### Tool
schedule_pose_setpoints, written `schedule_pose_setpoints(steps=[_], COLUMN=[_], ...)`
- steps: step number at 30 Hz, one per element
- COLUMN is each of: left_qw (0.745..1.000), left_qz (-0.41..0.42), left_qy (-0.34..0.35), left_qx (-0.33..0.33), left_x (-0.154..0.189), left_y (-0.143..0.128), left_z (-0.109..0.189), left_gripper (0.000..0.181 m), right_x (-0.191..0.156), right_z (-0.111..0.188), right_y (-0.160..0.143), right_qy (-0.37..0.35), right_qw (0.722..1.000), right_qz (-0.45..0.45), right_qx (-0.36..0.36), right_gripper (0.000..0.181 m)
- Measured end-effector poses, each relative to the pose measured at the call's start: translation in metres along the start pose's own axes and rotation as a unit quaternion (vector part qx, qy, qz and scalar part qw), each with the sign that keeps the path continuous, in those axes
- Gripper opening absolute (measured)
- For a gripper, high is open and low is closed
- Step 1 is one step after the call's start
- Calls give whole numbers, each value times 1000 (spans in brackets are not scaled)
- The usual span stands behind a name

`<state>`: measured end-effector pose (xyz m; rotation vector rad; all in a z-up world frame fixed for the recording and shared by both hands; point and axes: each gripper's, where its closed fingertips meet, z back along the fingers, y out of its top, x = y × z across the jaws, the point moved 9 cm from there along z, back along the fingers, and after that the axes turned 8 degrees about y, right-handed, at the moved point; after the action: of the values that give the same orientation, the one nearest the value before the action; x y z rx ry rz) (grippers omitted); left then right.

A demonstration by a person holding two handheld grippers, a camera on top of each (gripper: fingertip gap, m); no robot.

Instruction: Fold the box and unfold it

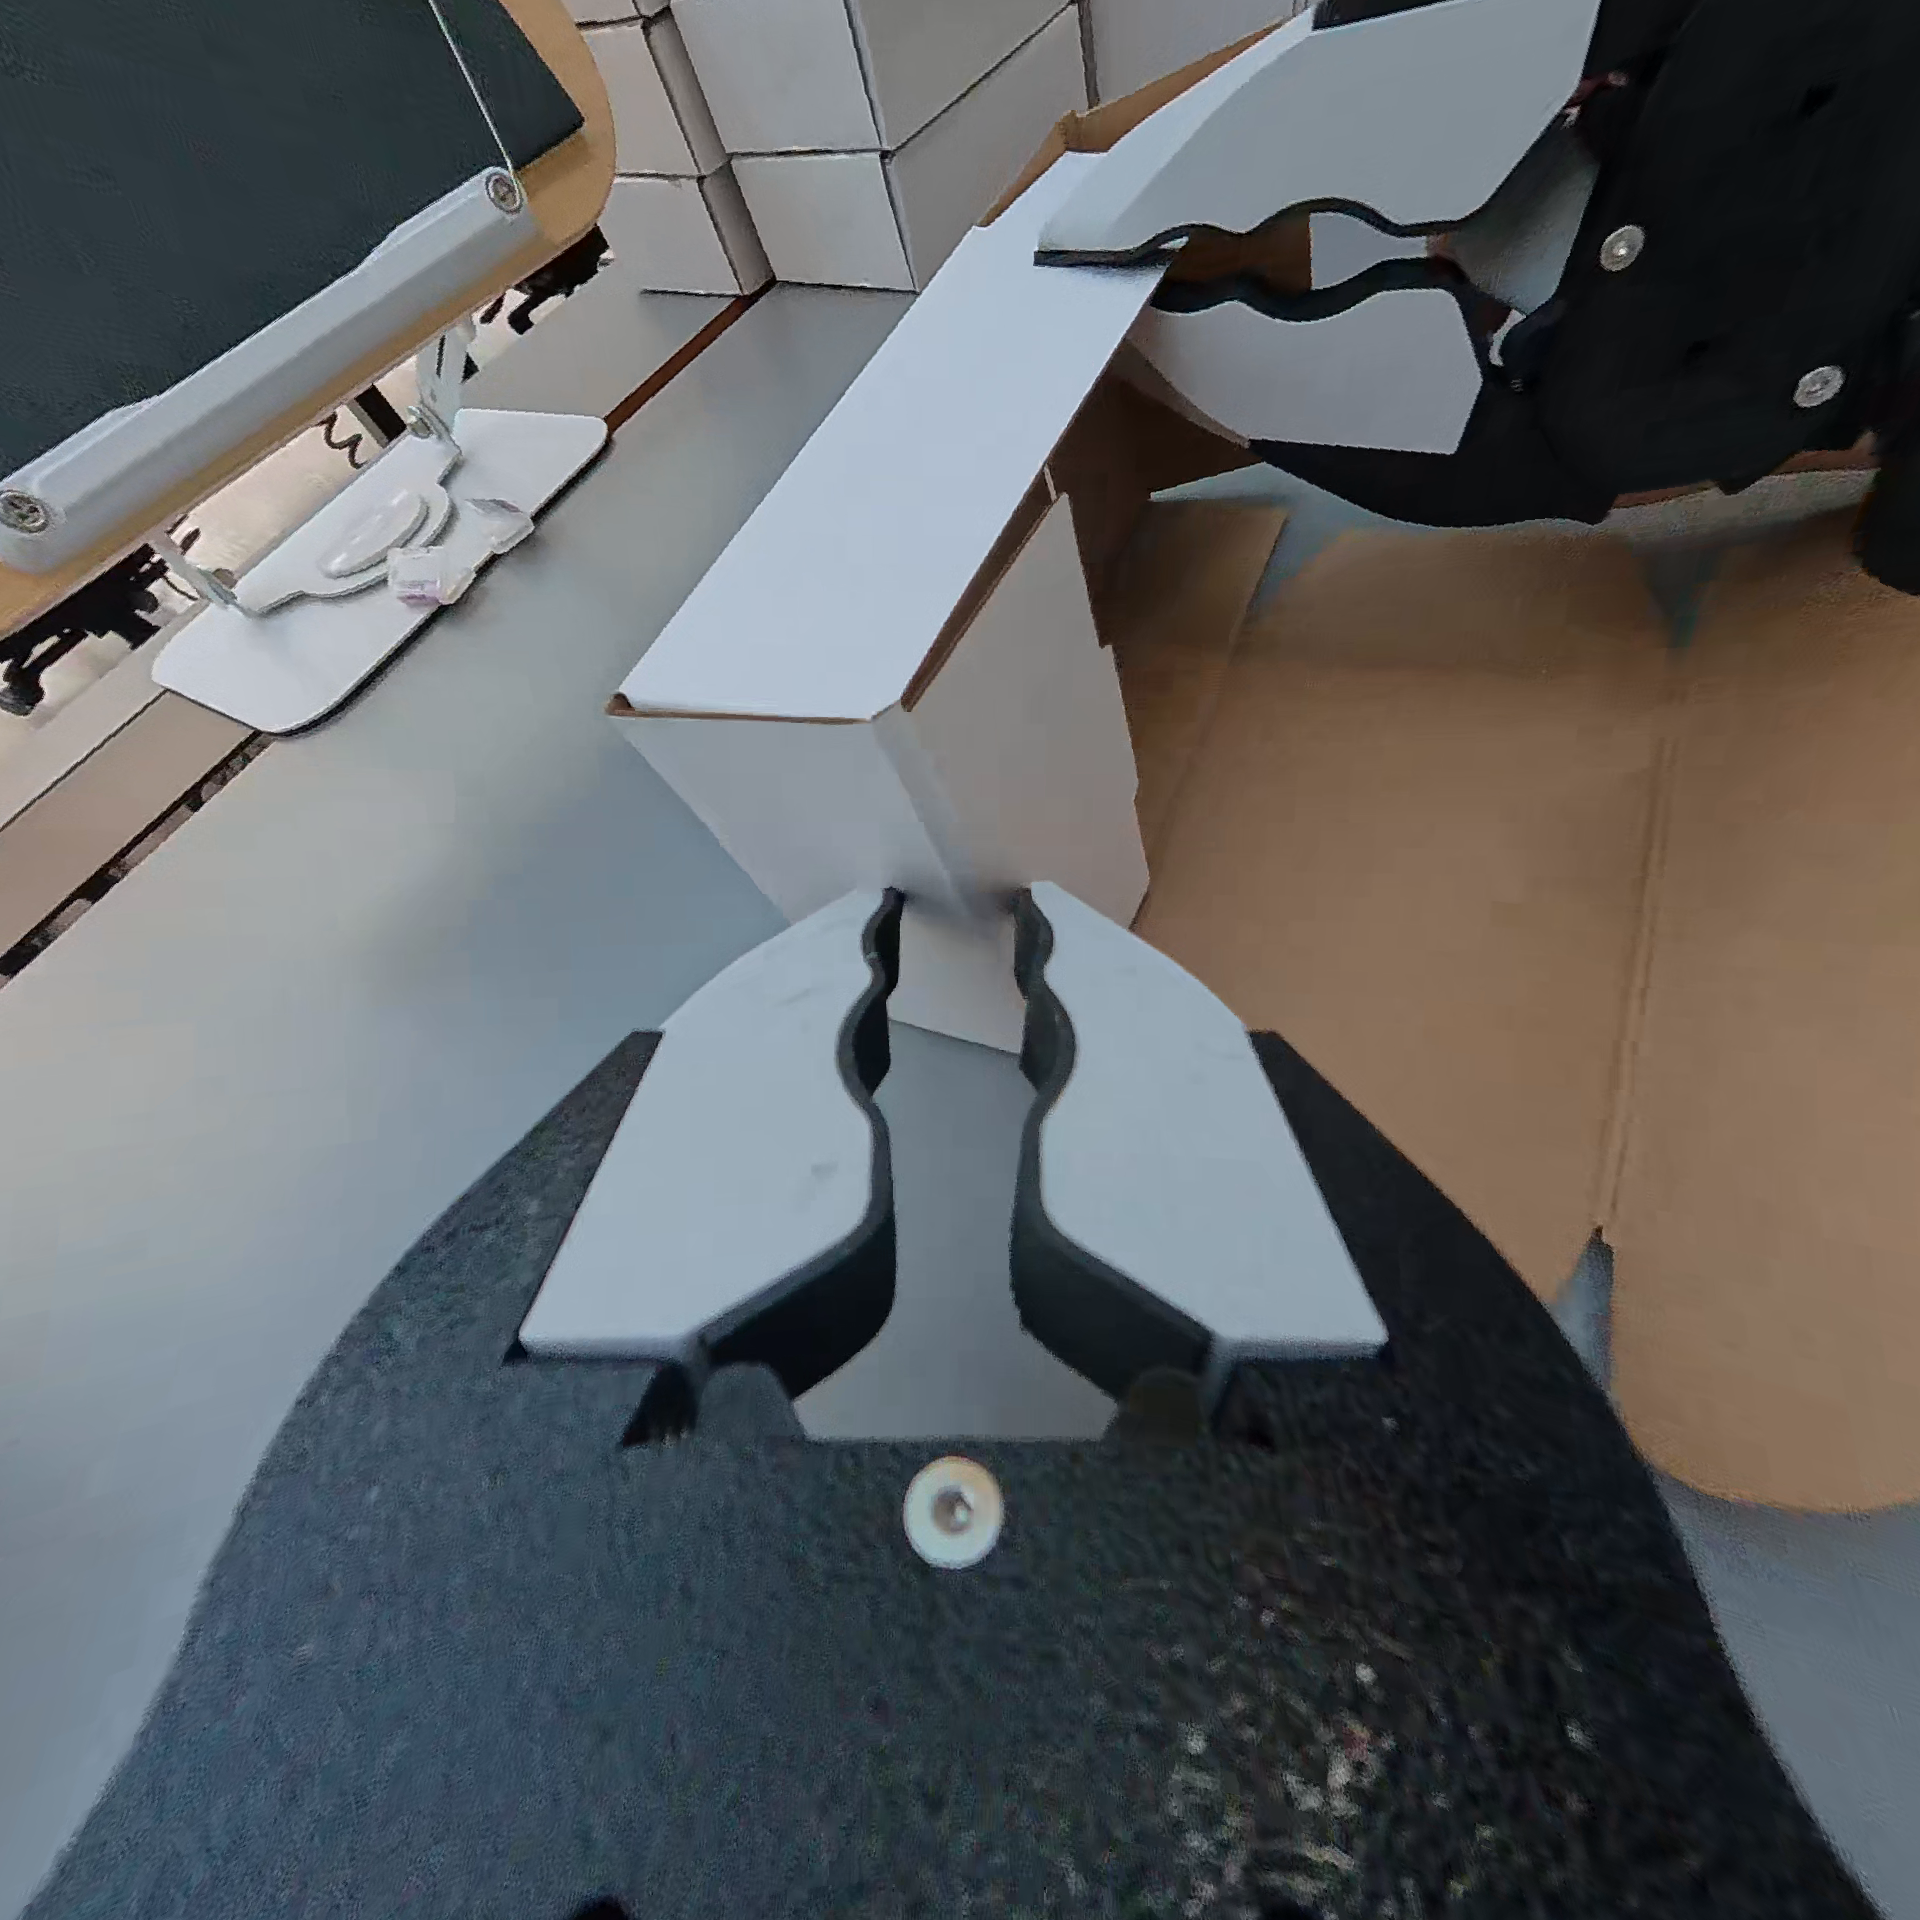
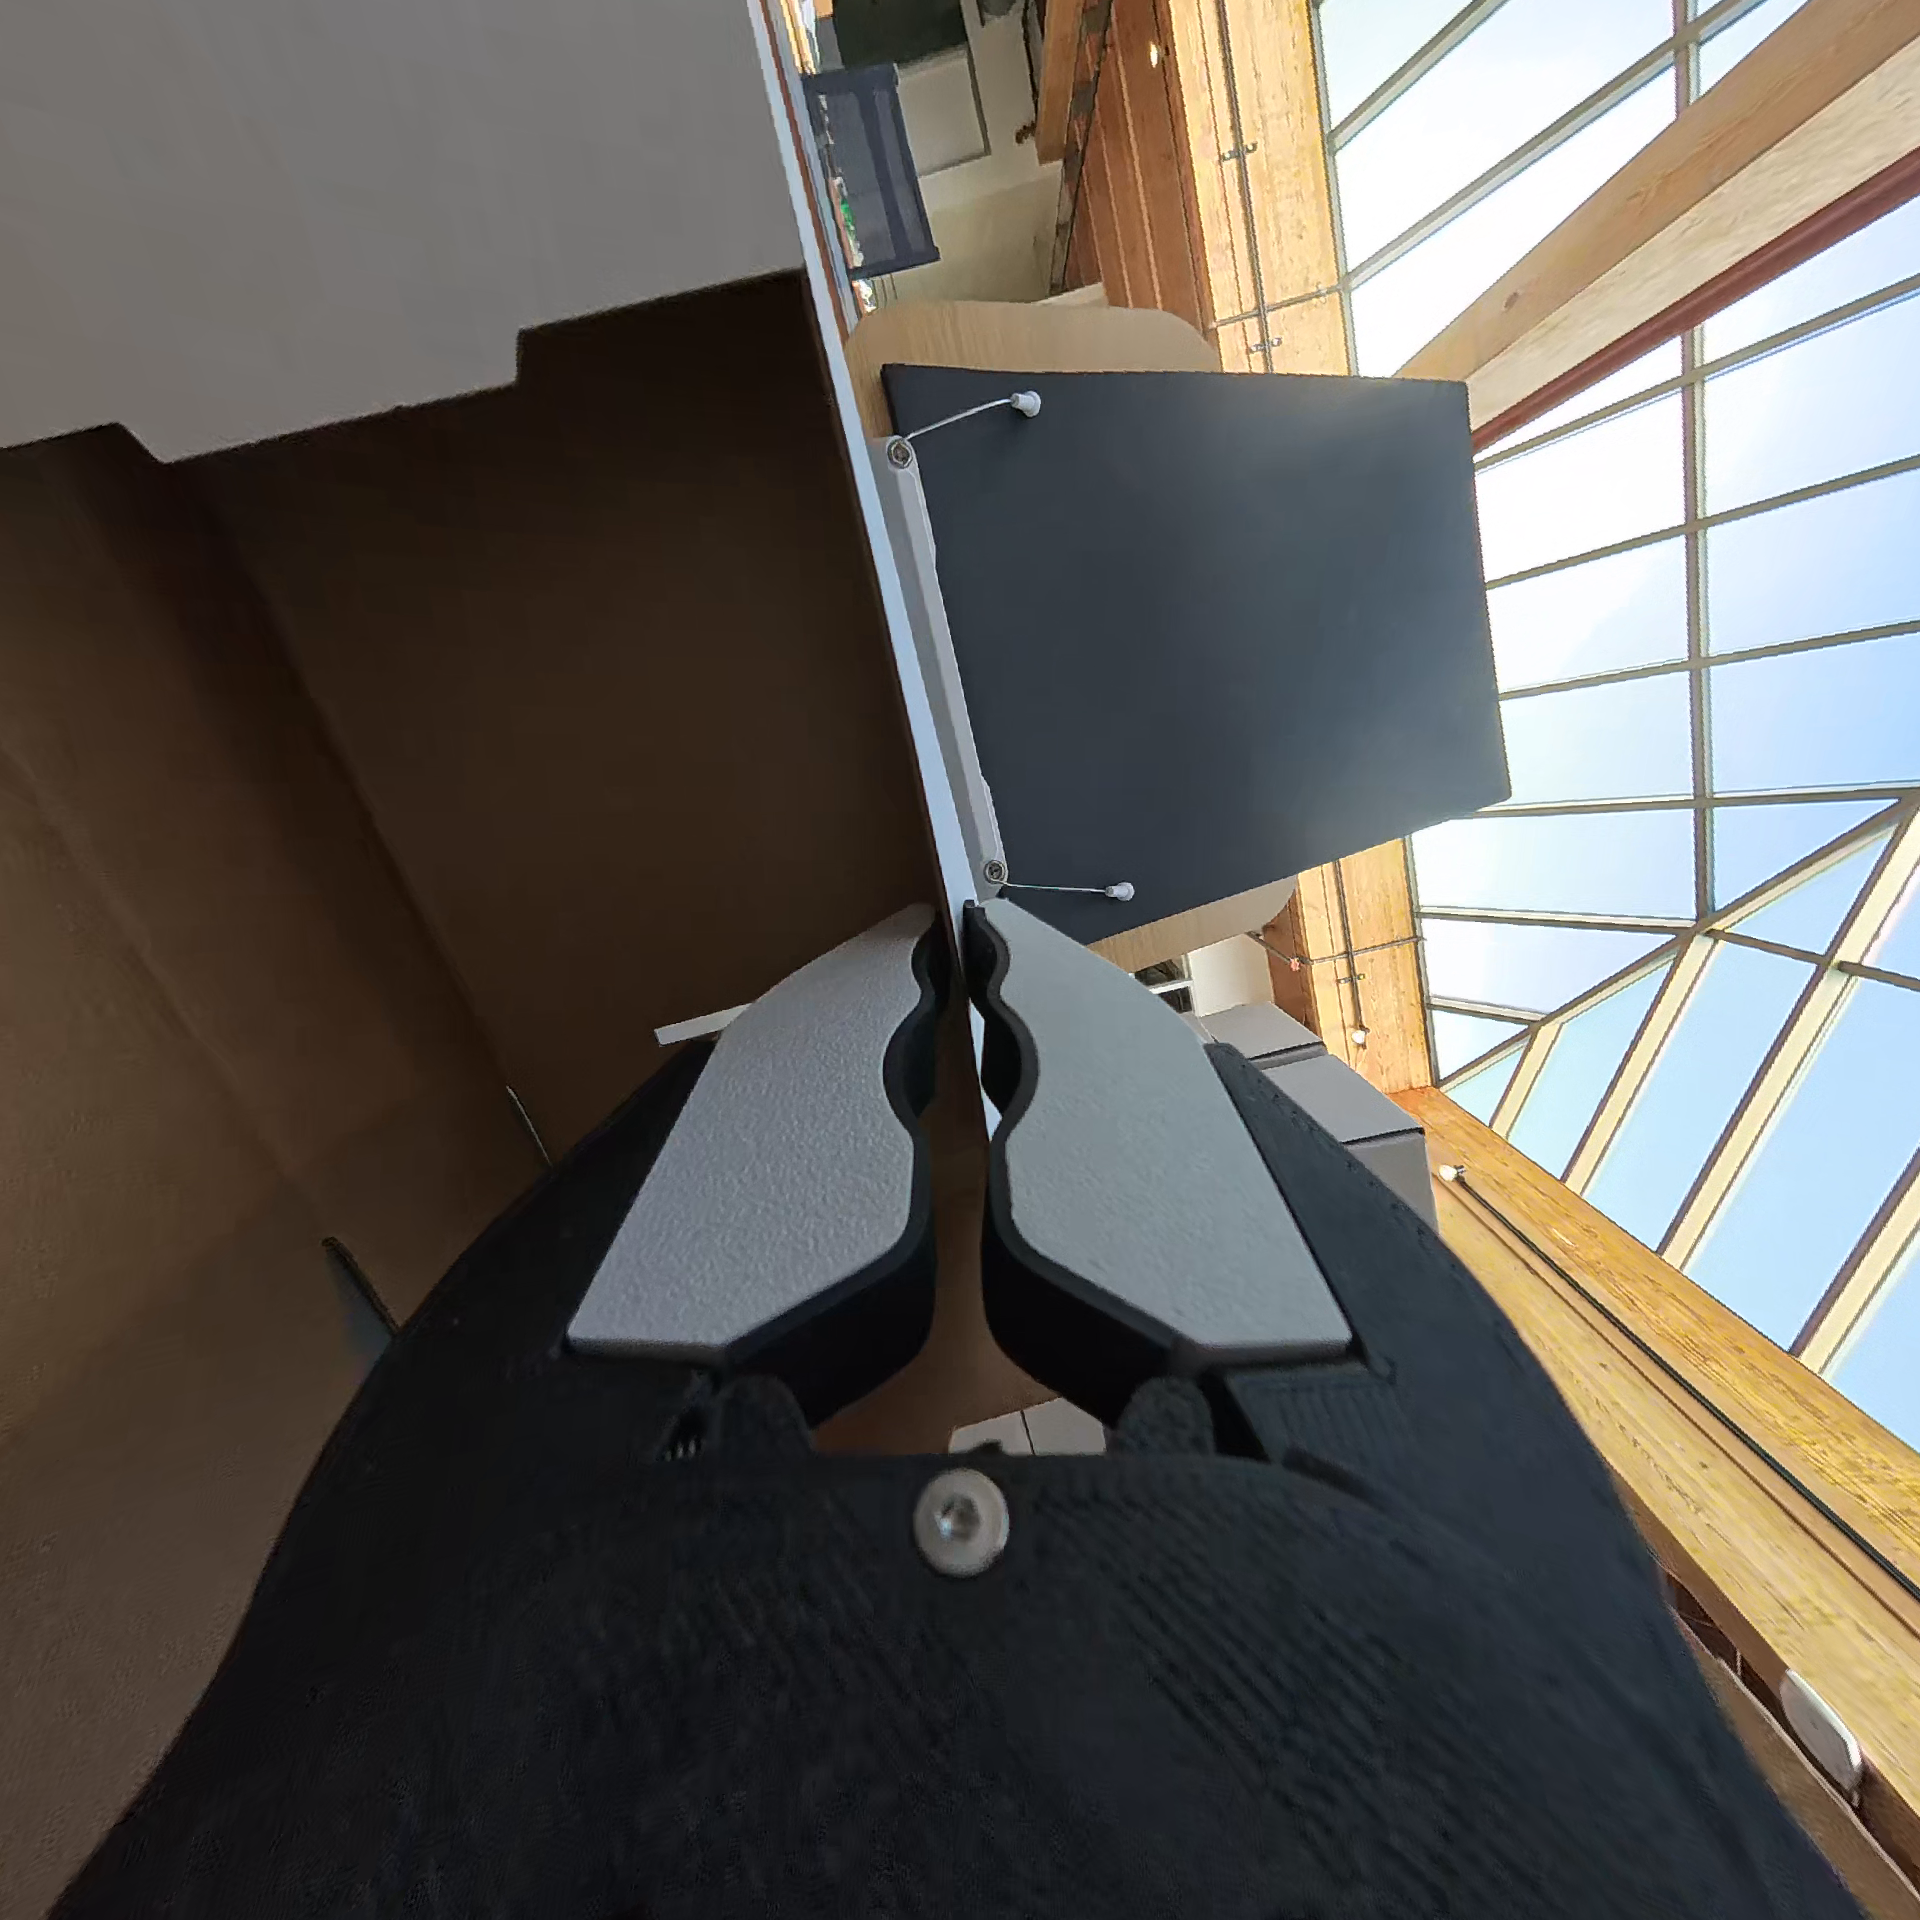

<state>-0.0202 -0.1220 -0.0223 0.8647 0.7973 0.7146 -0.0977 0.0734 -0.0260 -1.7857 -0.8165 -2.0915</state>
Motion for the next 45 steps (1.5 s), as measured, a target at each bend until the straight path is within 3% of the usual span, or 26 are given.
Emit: schedule_pose_setpoints(steps=[1,5,10,17,26,36,38,41,45], left_qw=[1000,994,990,967,945,941,941,941,942], left_qz=[-5,16,69,154,214,223,223,227,219], left_qy=[21,91,93,165,234,247,248,243,247], left_qx=[-10,-58,-81,-119,-82,-63,-63,-61,-63], left_x=[2,-2,-12,-21,-26,-27,-27,-28,-26], left_y=[2,6,12,20,16,13,13,13,13], left_z=[-2,-15,-39,-58,-73,-75,-75,-75,-75], left_gripper=[22,27,42,24,6,6,5,6,6], right_x=[2,4,8,9,8,10,18,38,58], right_z=[0,2,1,4,5,12,23,33,9], right_y=[-1,-1,-2,3,8,14,23,43,60], right_qy=[7,22,41,47,57,66,81,95,119], right_qw=[1000,999,998,997,996,996,995,986,982], right_qz=[-7,-8,-28,-43,-63,-40,-50,-111,-139], right_qx=[5,22,31,38,41,34,44,76,55], right_gripper=[3,4,4,4,6,7,12,2,0])
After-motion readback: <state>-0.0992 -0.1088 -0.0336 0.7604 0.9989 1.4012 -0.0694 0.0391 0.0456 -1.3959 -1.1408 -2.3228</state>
